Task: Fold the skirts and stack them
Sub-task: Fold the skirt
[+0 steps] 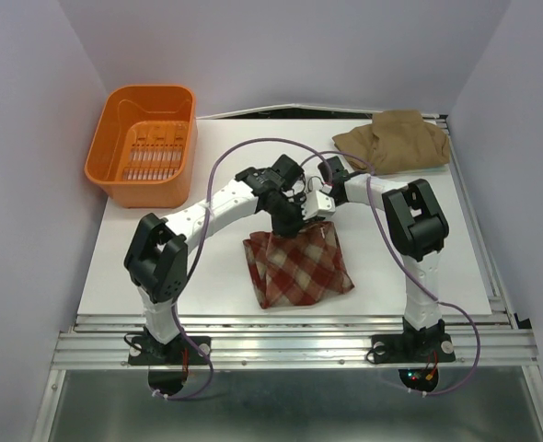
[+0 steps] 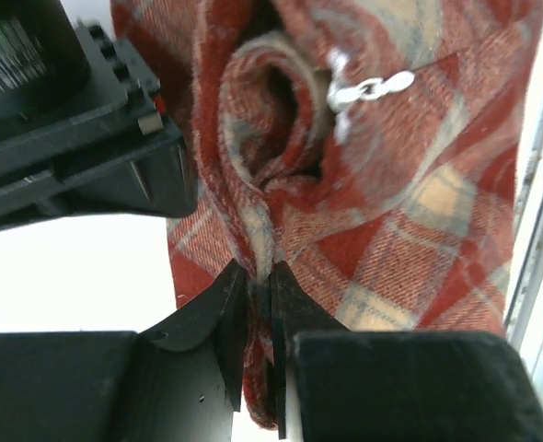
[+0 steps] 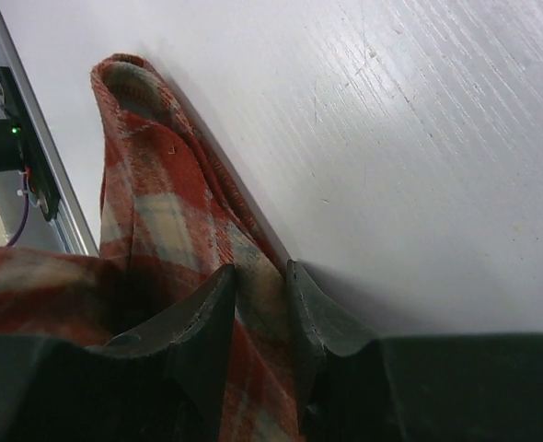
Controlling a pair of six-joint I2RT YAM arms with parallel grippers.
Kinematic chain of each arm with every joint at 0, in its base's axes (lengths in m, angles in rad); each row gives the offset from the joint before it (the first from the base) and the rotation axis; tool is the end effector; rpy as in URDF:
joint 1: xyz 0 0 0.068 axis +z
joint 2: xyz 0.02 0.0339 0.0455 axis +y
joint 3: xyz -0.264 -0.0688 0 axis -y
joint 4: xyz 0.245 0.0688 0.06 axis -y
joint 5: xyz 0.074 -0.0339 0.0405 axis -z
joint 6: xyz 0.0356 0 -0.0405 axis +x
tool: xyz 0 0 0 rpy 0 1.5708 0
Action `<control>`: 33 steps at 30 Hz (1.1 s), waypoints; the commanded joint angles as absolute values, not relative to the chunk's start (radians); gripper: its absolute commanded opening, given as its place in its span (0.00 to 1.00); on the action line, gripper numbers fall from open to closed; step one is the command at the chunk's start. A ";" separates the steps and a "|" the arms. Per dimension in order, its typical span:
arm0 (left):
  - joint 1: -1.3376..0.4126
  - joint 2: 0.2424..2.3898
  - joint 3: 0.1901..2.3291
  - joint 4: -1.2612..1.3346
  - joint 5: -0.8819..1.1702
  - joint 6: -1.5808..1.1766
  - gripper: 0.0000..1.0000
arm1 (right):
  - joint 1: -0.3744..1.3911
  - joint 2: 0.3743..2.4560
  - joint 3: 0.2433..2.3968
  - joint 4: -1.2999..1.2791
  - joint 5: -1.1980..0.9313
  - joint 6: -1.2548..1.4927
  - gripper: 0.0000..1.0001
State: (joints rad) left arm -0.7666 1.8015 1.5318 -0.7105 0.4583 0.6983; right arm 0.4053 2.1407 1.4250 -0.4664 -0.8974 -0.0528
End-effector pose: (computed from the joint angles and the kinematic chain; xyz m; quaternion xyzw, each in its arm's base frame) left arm 0.2710 -0.2829 0.2751 0.6722 0.6486 -0.2269 0.2758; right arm 0.3779 0.1924 0.1313 -0.2823 0.8419 0.4495 0.0967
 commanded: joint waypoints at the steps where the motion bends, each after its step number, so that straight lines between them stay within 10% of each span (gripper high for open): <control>1: -0.735 1.767 1.461 -0.589 0.411 0.716 0.00 | 0.413 2.112 1.439 -0.500 -0.904 -0.066 0.34; 24: -0.816 1.569 1.189 -0.331 0.245 0.761 0.02 | 0.403 2.137 1.738 -0.545 -0.723 0.051 0.35; 33: -0.831 1.568 1.210 -0.347 0.201 0.764 0.02 | 0.394 2.250 1.752 -0.646 -0.731 -0.041 0.03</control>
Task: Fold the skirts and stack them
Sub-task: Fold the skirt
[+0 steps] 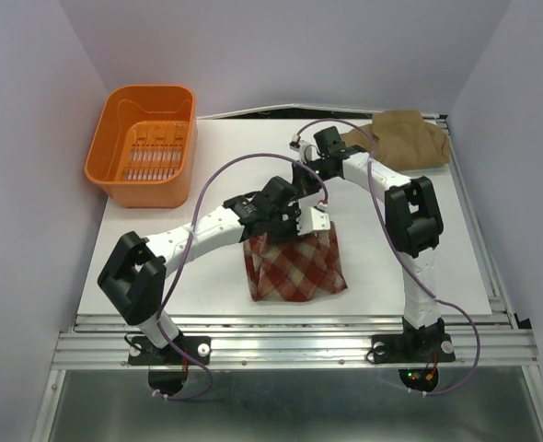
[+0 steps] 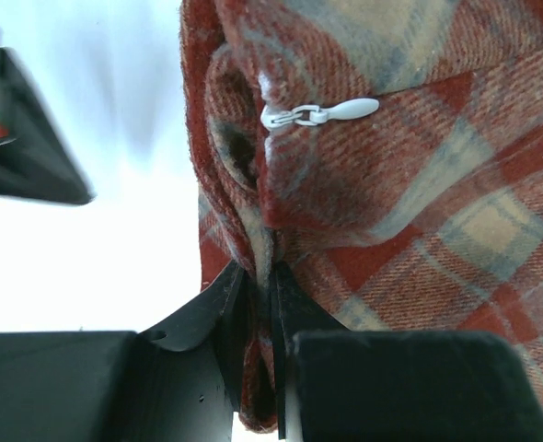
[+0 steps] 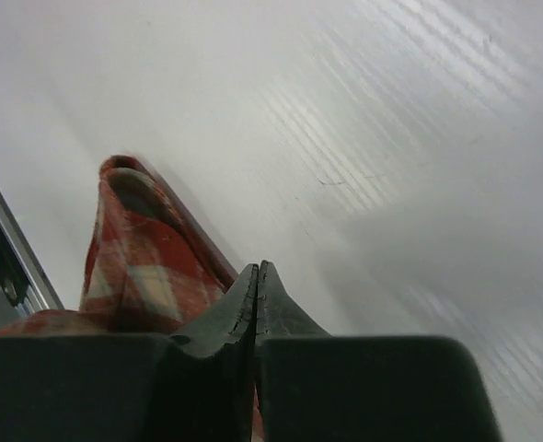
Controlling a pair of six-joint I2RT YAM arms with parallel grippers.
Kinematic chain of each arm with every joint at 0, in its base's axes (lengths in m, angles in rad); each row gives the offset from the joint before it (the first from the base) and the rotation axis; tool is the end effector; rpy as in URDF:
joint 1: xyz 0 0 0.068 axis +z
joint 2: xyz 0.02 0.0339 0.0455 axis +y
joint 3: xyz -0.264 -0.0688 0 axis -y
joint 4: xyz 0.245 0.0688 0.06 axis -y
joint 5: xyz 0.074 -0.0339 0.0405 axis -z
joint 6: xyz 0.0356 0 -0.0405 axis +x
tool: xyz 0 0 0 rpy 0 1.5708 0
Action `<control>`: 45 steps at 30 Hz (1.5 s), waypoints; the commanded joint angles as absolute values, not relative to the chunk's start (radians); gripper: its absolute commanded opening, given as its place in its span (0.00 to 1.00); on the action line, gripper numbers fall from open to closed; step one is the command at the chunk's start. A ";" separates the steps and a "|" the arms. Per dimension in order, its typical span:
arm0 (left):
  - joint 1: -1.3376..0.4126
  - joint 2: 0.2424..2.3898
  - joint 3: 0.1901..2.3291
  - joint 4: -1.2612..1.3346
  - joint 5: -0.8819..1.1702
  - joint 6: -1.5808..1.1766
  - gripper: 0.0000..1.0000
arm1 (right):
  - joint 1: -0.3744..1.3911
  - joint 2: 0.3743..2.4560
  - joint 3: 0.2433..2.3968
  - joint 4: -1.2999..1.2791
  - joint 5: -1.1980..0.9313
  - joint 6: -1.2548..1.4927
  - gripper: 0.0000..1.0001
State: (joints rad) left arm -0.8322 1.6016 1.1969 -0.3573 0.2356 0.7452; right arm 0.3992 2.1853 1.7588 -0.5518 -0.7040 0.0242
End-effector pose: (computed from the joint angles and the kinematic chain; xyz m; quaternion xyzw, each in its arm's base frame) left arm 0.2332 -0.2685 0.2611 0.6803 0.6106 -0.1249 0.3857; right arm 0.4301 0.2065 0.1986 -0.2662 0.8633 0.3800 0.1986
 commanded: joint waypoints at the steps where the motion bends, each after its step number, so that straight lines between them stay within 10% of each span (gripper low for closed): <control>1: -0.831 1.569 1.216 -0.348 0.196 0.767 0.02 | 0.394 2.258 1.732 -0.653 -0.745 -0.052 0.01; 20: -0.790 1.743 1.226 -0.198 0.118 0.836 0.06 | 0.405 2.238 1.592 -0.666 -0.876 -0.086 0.01; 33: -0.787 1.691 1.203 -0.080 0.061 0.781 0.69 | 0.394 2.174 1.755 -0.663 -0.287 -0.012 0.16; 45: -0.778 1.384 1.310 -0.320 0.057 0.384 0.75 | 0.179 1.952 1.962 -0.804 -0.400 -0.089 0.42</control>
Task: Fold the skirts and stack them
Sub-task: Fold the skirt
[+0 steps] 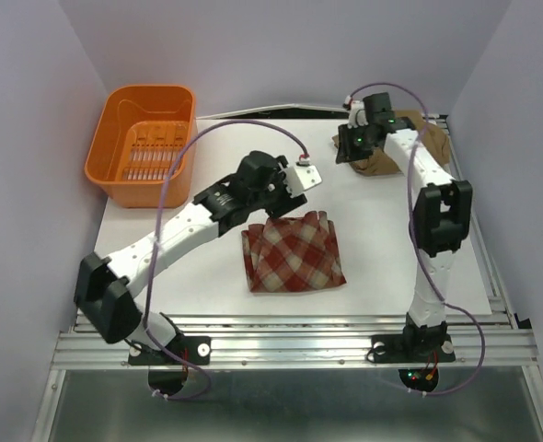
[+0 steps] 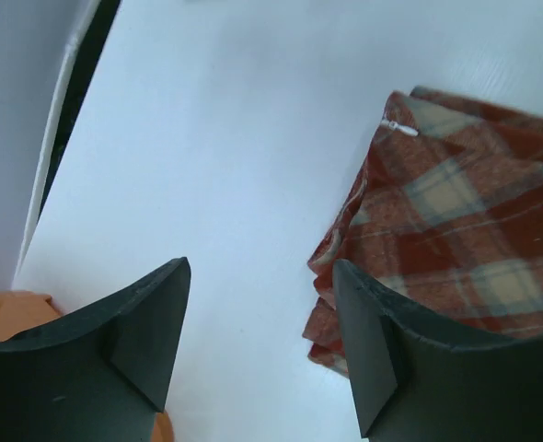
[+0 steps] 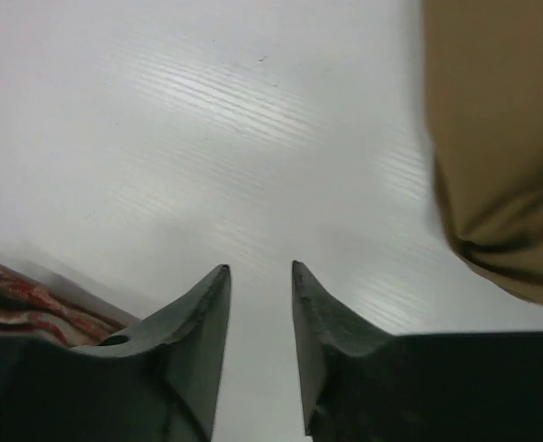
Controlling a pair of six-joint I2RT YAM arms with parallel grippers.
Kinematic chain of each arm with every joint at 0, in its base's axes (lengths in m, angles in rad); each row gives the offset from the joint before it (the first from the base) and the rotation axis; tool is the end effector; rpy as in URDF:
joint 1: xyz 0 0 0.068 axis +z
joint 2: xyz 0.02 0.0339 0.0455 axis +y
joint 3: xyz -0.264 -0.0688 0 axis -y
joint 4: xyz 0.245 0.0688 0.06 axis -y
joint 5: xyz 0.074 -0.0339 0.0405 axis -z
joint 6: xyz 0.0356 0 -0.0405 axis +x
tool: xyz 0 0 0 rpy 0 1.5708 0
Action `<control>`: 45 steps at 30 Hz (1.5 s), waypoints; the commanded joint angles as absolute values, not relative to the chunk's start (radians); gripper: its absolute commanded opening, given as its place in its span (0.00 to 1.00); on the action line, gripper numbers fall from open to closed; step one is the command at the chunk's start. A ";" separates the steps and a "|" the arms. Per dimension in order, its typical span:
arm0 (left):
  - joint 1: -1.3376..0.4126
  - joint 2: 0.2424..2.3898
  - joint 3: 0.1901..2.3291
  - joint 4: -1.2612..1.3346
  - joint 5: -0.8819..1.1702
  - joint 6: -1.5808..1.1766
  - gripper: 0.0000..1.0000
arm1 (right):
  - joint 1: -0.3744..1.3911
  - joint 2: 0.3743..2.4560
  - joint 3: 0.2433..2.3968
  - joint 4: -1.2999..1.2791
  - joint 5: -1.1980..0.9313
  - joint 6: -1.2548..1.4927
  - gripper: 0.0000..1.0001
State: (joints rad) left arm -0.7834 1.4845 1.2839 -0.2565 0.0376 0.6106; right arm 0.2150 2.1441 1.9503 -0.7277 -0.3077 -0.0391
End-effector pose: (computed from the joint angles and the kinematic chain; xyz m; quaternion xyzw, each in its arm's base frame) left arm 0.2453 -0.2463 0.3381 0.5525 0.6444 -0.0615 0.5251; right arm 0.4671 0.1130 0.2610 -0.1672 0.9228 0.1724 0.3012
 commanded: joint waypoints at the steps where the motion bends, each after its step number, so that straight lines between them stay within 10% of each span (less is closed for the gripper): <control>1: -0.775 1.375 1.299 -0.337 0.114 0.327 0.75 | 0.179 1.916 1.929 -0.808 -0.444 -0.083 0.46; 10: -0.640 1.295 0.930 0.036 0.615 -0.182 0.73 | 0.231 1.643 1.418 -0.632 -1.005 0.115 0.73; 19: -0.465 1.497 0.778 0.357 0.759 -0.432 0.71 | 0.313 1.807 1.278 -0.604 -1.003 0.019 0.65; 33: -0.348 1.680 1.005 0.112 0.568 -0.232 0.55 | 0.293 1.913 1.399 -0.681 -0.690 -0.074 0.54; 45: -0.771 1.226 1.083 -0.175 -0.042 0.409 0.83 | 0.284 1.528 1.537 -0.644 -0.361 0.089 1.00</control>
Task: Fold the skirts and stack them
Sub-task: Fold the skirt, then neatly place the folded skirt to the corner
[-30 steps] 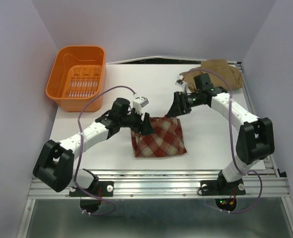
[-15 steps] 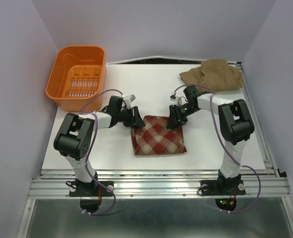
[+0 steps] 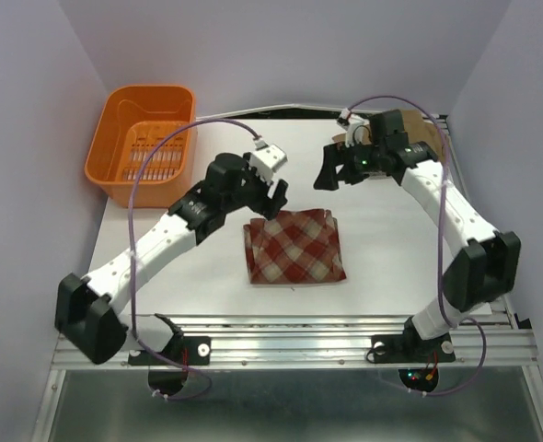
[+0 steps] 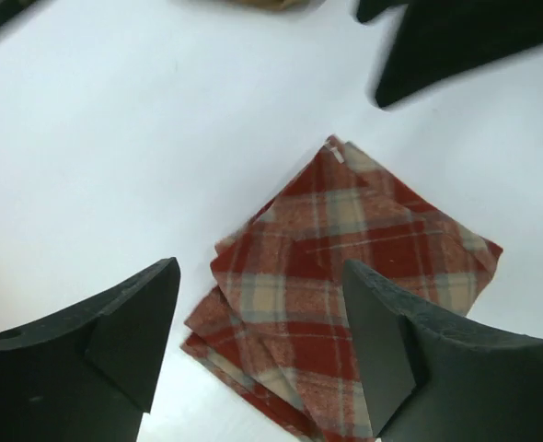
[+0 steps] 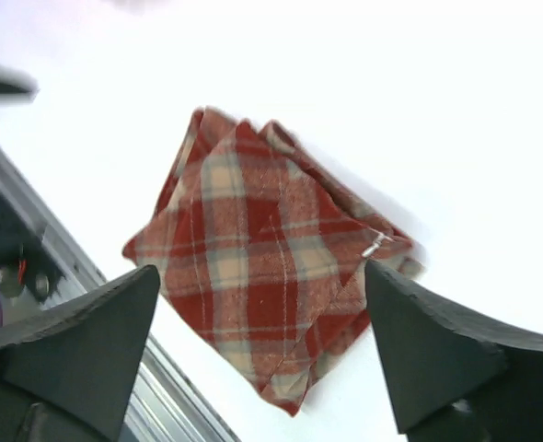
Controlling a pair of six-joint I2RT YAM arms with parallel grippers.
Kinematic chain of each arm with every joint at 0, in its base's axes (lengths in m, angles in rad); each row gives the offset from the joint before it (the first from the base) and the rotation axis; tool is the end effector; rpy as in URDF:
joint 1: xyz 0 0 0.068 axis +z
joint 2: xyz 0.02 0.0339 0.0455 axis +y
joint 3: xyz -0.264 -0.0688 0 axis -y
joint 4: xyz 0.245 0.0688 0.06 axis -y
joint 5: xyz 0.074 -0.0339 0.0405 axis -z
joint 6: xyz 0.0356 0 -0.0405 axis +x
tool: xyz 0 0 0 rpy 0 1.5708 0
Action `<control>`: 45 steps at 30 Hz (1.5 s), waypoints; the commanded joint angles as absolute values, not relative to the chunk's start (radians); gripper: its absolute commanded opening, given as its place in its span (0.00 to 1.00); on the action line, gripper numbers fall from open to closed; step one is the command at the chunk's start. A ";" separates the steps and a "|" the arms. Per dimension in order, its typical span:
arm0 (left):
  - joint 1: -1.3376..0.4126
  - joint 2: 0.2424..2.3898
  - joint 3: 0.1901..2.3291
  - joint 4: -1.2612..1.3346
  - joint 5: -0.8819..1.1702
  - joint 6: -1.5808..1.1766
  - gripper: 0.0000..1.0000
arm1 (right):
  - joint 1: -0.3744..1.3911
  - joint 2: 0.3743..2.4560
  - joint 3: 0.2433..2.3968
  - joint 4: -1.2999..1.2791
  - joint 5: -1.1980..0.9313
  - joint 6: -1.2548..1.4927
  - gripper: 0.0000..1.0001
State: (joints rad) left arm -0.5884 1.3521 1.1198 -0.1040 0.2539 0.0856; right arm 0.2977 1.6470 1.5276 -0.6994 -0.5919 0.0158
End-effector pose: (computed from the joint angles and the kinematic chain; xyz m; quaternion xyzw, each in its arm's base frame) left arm 0.2590 -0.1836 0.3374 0.3366 0.7392 -0.2428 0.5304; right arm 0.3395 0.1249 0.3315 -0.2310 0.8658 0.3228 0.3046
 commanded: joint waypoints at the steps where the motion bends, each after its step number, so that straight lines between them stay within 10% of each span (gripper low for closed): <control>1: -0.810 1.207 1.060 -0.178 -0.076 0.443 0.83 | 0.284 1.517 1.529 -0.646 -0.316 0.090 1.00; 25: -1.307 1.581 0.897 -0.069 -0.241 0.624 0.78 | -0.018 1.327 0.945 -0.581 -0.526 0.403 1.00; 33: -1.166 1.646 0.960 -0.057 -0.091 0.520 0.32 | -0.018 1.342 0.845 -0.489 -0.640 0.445 1.00; 45: -0.931 1.647 1.109 -0.127 0.279 0.477 0.00 | 0.000 1.493 0.848 -0.338 -0.818 0.500 1.00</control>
